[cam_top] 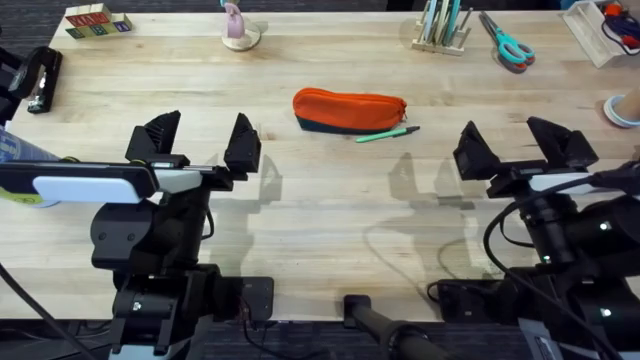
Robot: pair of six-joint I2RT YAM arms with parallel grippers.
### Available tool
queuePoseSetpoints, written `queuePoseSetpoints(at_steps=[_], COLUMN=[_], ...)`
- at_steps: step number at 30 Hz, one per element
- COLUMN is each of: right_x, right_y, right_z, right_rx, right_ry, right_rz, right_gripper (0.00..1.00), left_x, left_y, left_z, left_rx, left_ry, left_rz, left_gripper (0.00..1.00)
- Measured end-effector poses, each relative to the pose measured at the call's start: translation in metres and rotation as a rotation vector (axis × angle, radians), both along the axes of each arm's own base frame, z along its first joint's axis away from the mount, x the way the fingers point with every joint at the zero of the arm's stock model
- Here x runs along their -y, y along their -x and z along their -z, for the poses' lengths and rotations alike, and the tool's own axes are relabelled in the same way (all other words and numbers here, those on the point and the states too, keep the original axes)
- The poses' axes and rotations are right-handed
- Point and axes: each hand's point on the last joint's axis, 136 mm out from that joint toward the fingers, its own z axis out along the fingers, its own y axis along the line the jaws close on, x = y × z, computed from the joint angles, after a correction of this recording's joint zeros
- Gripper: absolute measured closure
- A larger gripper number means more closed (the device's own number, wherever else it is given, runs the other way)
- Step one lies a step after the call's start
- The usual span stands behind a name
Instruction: Unzip the bag, pick up the pens from the table one at a time and place them inside, then zip the bag closed.
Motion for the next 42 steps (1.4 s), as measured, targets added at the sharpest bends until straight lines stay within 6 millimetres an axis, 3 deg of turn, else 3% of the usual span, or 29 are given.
queuePoseSetpoints(at_steps=[32, 37, 42], right_x=[-0.001, -0.001, -0.001], right_y=[0.004, 0.007, 0.000], right_z=[-0.001, -0.019, -0.051], right_rx=[-0.046, -0.101, -0.137], right_ry=[-0.028, -0.034, -0.035], right_rz=[-0.005, -0.004, -0.003], right_gripper=[0.004, 0.005, 0.006], left_x=[0.002, 0.006, 0.013], left_y=[0.000, 0.001, 0.000], left_z=[-0.001, -0.007, -0.032], left_rx=[0.001, 0.003, 0.008], left_ry=[-0.016, -0.018, -0.018], left_rz=[0.011, 0.037, 0.079], left_gripper=[0.010, 0.010, 0.010])
